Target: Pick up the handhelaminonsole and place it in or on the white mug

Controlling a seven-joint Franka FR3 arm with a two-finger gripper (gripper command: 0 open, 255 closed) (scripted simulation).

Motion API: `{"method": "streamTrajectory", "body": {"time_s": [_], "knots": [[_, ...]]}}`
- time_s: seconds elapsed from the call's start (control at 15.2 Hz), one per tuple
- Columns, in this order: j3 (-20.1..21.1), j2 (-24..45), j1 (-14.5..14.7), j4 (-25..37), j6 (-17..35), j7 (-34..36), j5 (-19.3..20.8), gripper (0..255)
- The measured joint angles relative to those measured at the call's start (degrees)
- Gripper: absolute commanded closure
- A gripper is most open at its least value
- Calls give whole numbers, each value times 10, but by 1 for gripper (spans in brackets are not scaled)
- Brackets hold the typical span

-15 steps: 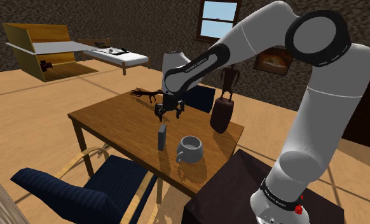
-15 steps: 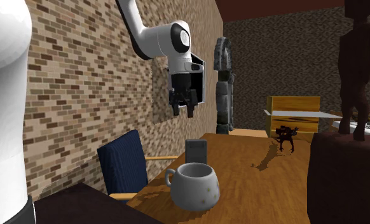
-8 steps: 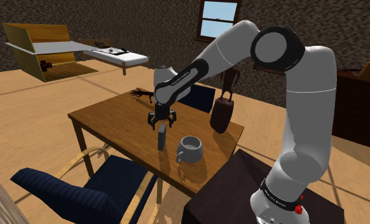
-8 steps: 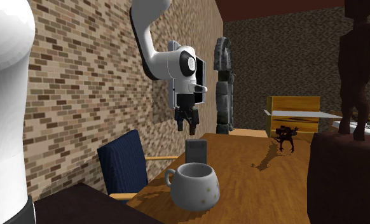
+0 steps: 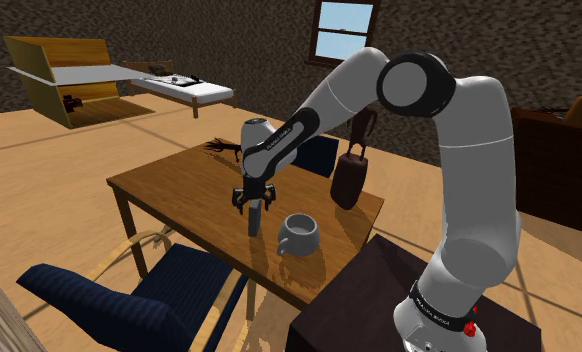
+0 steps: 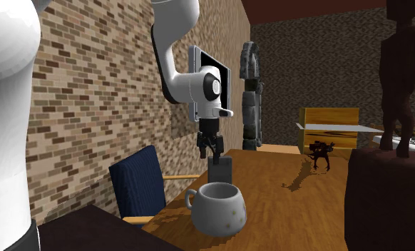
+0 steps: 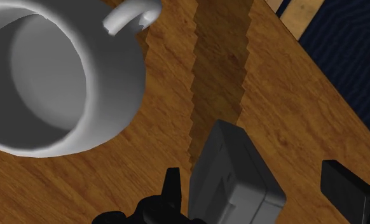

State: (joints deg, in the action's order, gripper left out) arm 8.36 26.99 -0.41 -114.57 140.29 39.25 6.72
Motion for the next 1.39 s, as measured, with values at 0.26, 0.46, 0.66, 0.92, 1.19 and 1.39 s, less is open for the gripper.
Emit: {"method": "streamTrajectory", "body": {"time_s": [0.26,0.46,0.66,0.92,1.19,1.39], "knots": [[-1,4,0,1,3,0,1,0],[-1,4,0,1,4,0,1,255],[-1,4,0,1,4,0,1,255],[-1,4,0,1,4,0,1,255],[0,1,0,0,1,0,0,255],[2,-13,-3,1,-14,-4,-3,255]]}}
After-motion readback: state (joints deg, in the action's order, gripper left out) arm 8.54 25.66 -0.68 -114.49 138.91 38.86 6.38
